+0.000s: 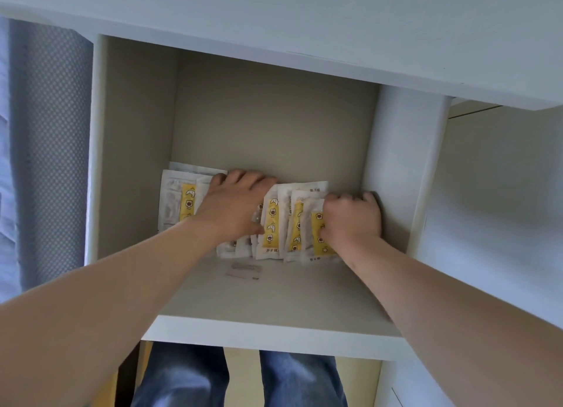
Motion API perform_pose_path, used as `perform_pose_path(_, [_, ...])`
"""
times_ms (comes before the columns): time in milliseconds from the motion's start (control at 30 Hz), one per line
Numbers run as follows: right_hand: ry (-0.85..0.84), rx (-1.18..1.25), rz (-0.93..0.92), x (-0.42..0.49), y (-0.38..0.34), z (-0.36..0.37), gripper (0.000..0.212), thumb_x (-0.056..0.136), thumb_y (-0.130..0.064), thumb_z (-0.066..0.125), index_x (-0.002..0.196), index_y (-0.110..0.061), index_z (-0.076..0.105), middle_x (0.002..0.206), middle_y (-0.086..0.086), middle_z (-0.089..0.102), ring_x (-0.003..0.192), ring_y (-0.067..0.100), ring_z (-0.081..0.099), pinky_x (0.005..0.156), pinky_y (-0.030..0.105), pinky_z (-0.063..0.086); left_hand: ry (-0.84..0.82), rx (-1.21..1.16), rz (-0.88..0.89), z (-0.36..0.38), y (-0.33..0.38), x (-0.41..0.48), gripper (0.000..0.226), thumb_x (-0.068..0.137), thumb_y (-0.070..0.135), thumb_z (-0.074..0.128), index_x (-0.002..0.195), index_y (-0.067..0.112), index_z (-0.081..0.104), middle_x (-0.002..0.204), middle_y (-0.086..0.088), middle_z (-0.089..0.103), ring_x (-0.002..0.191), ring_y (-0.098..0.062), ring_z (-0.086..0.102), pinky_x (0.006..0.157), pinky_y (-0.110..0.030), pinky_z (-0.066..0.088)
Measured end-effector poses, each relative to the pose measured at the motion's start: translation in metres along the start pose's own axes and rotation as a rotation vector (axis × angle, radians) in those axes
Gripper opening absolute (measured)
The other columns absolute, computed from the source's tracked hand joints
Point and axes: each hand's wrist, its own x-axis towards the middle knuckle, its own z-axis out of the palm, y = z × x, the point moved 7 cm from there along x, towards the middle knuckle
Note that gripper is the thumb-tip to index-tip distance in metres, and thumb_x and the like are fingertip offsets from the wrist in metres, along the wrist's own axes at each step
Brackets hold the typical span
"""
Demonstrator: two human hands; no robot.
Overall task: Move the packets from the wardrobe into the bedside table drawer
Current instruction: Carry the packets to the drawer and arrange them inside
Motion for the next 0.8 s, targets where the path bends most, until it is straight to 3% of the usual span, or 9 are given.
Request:
perform_pose_path(67, [0.016, -0.029, -0.019, 0.000, 0.001, -0.005, 0.020, 0.087, -0.017, 0.053, 0.106, -0.015, 0.060, 0.095, 0.003, 0.070, 0.091, 0.023, 0.064, 0.102, 0.034, 0.028, 0.005, -0.044, -0.006, -0.002, 0.003, 0.002, 0.085, 0.077, 0.045, 0.070, 0.146, 0.033, 0.022, 0.145, 0.007, 0.029, 0.134, -0.021, 0.022, 0.108, -0.039, 0.021])
perform_pose_path(133, [0.009, -0.102, -0.033, 0.000, 0.001, -0.008, 0.020, 0.090, -0.018, 0.048, 0.104, -0.018, 0.062, 0.096, 0.003, 0.070, 0.105, 0.025, 0.057, 0.109, 0.038, 0.021, 0.016, -0.060, 0.003, -0.005, 0.006, 0.004, 0.078, 0.078, 0.044, 0.069, 0.144, 0.034, 0.027, 0.141, 0.005, 0.033, 0.132, -0.021, 0.024, 0.107, -0.038, 0.021])
perform_pose_path(233, [-0.021, -0.195, -0.033, 0.000, 0.003, -0.013, 0.031, 0.093, -0.014, 0.042, 0.116, -0.017, 0.062, 0.122, 0.008, 0.061, 0.130, 0.031, 0.033, 0.112, 0.043, 0.015, 0.034, -0.047, 0.035, -0.007, 0.009, 0.004, 0.067, 0.084, 0.043, 0.063, 0.142, 0.034, 0.032, 0.140, 0.004, 0.036, 0.132, -0.020, 0.025, 0.108, -0.035, 0.019])
perform_pose_path(333, [0.034, -0.064, -0.081, -0.001, 0.002, -0.018, 0.044, 0.095, -0.013, 0.039, 0.139, -0.014, 0.039, 0.147, 0.012, 0.033, 0.139, 0.032, 0.021, 0.112, 0.041, 0.017, -0.034, -0.040, 0.068, -0.005, 0.008, 0.003, 0.068, 0.085, 0.046, 0.060, 0.144, 0.040, 0.026, 0.150, 0.006, 0.024, 0.138, -0.019, 0.016, 0.112, -0.038, 0.011])
perform_pose_path(433, [-0.047, 0.222, -0.173, -0.002, -0.009, -0.008, 0.071, 0.089, -0.024, 0.056, 0.148, -0.021, 0.016, 0.154, 0.003, 0.020, 0.138, 0.028, 0.026, 0.109, 0.039, 0.024, -0.078, -0.003, 0.058, -0.008, -0.002, 0.001, 0.078, 0.084, 0.048, 0.061, 0.146, 0.046, 0.013, 0.155, 0.006, 0.012, 0.141, -0.022, 0.012, 0.115, -0.043, 0.008])
perform_pose_path(533, [-0.093, 0.362, -0.128, -0.001, -0.013, -0.002, 0.085, 0.082, -0.037, 0.067, 0.148, -0.026, 0.015, 0.149, 0.002, 0.026, 0.136, 0.027, 0.028, 0.109, 0.042, 0.027, -0.061, 0.033, -0.046, -0.012, -0.022, -0.003, 0.086, 0.082, 0.043, 0.065, 0.147, 0.040, 0.010, 0.151, 0.004, 0.023, 0.137, -0.022, 0.023, 0.111, -0.042, 0.017])
perform_pose_path(667, [-0.104, 0.384, -0.060, 0.001, -0.013, 0.000, 0.087, 0.080, -0.041, 0.069, 0.148, -0.031, 0.015, 0.141, 0.007, 0.032, 0.130, 0.030, 0.031, 0.105, 0.042, 0.031, -0.091, 0.047, -0.086, -0.011, -0.033, -0.003, 0.070, 0.084, 0.043, 0.062, 0.144, 0.035, 0.027, 0.143, 0.003, 0.037, 0.131, -0.023, 0.027, 0.104, -0.038, 0.024])
perform_pose_path(800, [-0.107, 0.480, -0.007, 0.005, -0.016, -0.001, 0.075, 0.077, -0.037, 0.074, 0.139, -0.027, 0.034, 0.137, 0.008, 0.028, 0.122, 0.033, 0.035, 0.100, 0.038, 0.037, -0.055, -0.085, -0.101, -0.016, -0.032, 0.009, 0.045, 0.087, 0.032, 0.062, 0.130, 0.033, 0.048, 0.129, 0.004, 0.053, 0.122, -0.023, 0.036, 0.094, -0.035, 0.030])
